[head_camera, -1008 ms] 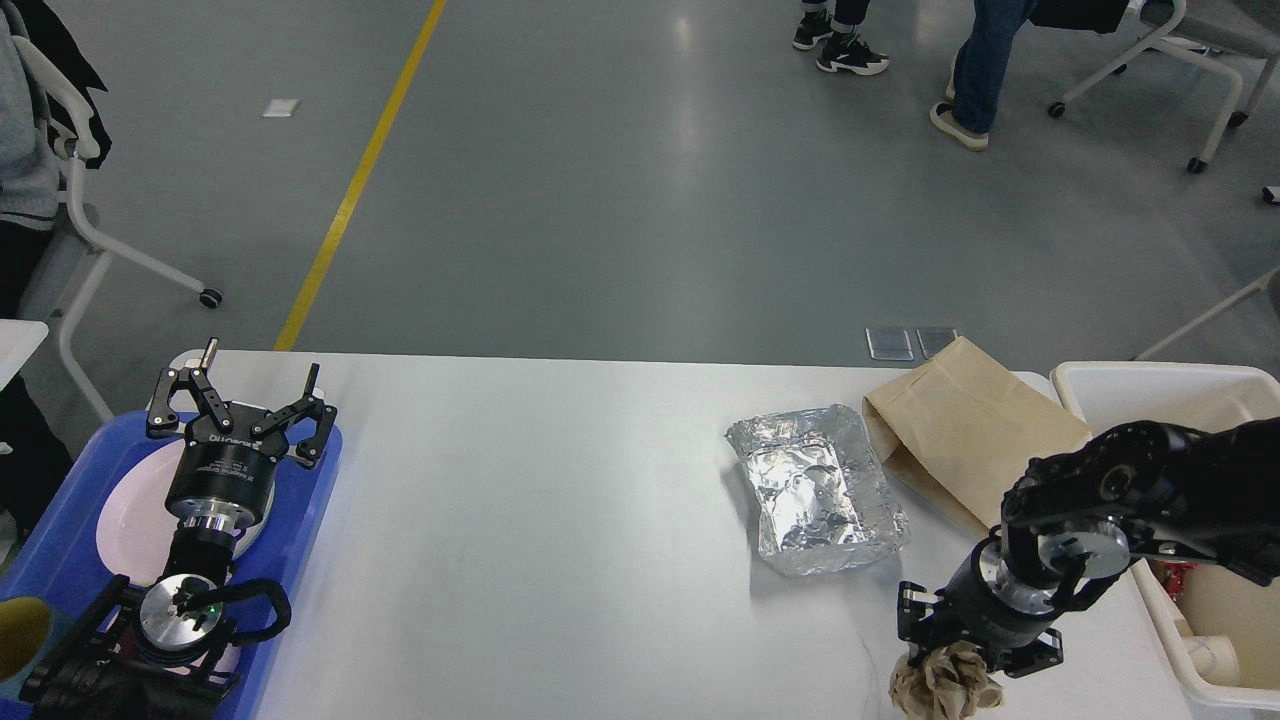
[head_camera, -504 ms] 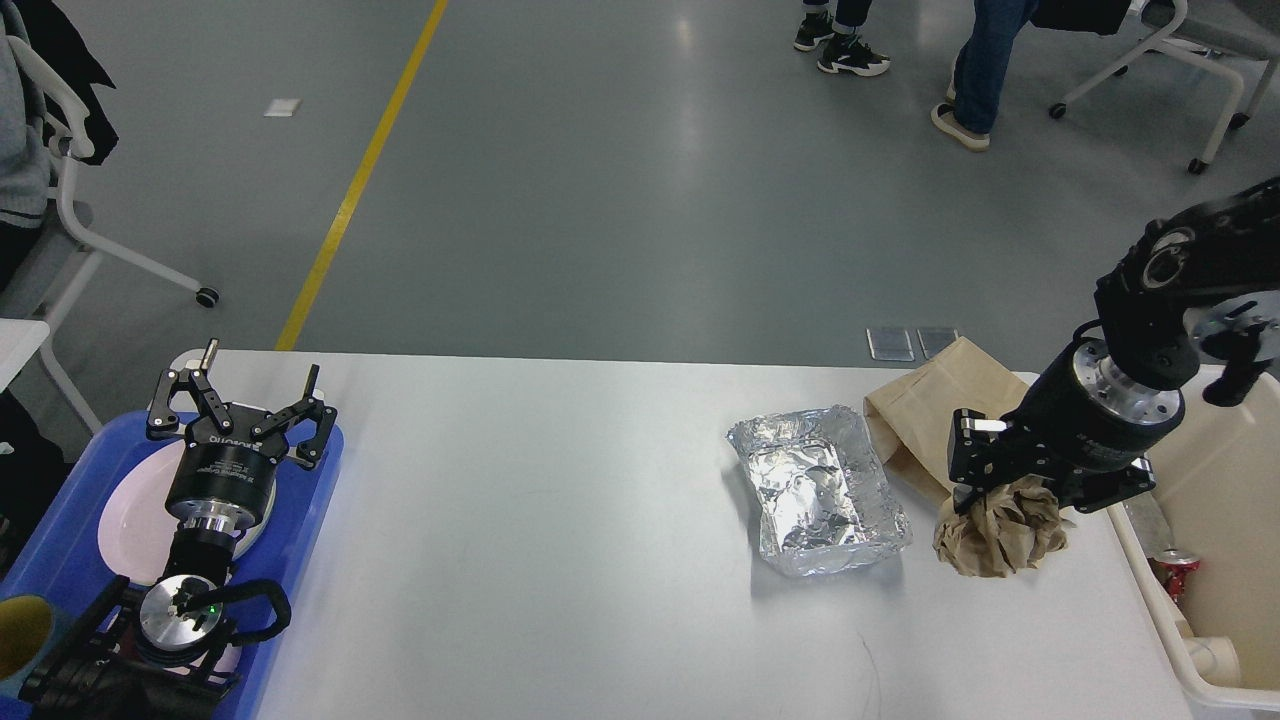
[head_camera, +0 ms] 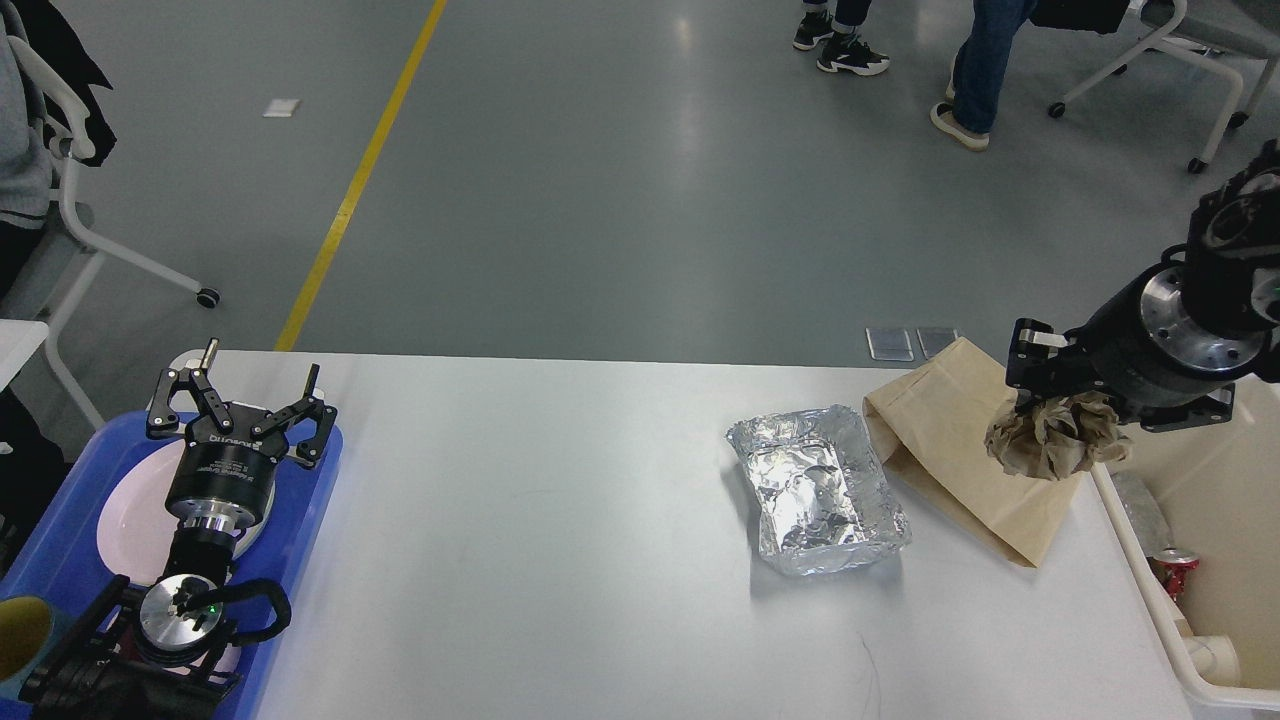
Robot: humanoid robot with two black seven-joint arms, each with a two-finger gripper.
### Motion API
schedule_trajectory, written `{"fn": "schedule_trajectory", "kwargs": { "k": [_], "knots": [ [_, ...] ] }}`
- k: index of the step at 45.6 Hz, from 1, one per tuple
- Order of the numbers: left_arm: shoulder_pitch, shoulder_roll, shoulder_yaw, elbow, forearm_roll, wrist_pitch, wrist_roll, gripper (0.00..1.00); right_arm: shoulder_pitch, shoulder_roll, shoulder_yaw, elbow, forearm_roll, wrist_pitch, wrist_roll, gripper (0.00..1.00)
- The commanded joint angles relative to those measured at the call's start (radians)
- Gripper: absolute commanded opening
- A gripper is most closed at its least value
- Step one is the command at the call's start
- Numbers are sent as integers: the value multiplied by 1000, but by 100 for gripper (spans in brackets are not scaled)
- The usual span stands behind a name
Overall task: Tidy desktop
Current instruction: 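Lift the crumpled paper and carry it to the white bin, then lower the paper into the bin and open the right gripper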
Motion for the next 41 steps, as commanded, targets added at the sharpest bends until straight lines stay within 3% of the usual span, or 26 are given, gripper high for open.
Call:
{"fn": "schedule_trajectory", "kwargs": {
  "k": [1,12,18,27,35,41],
  "knots": [
    [0,0,0,0,0,0,0,96,-9,8,-4,4,-9,-6,7,0],
    [0,0,0,0,0,0,0,96,-54,5,-24,-2,-58,8,18,0],
    [0,0,0,0,0,0,0,96,-164,2,-47,-61,-55,-5,16,0],
    [0,0,0,0,0,0,0,96,-389,-100,-52,-296,-59,-6,12,0],
    [0,0,0,0,0,0,0,96,-694,-150,-12,-629,-61,-12,13,0],
    [0,0,0,0,1,0,0,96,-958,-148,117,-871,-61,-15,12,0]
  ]
}}
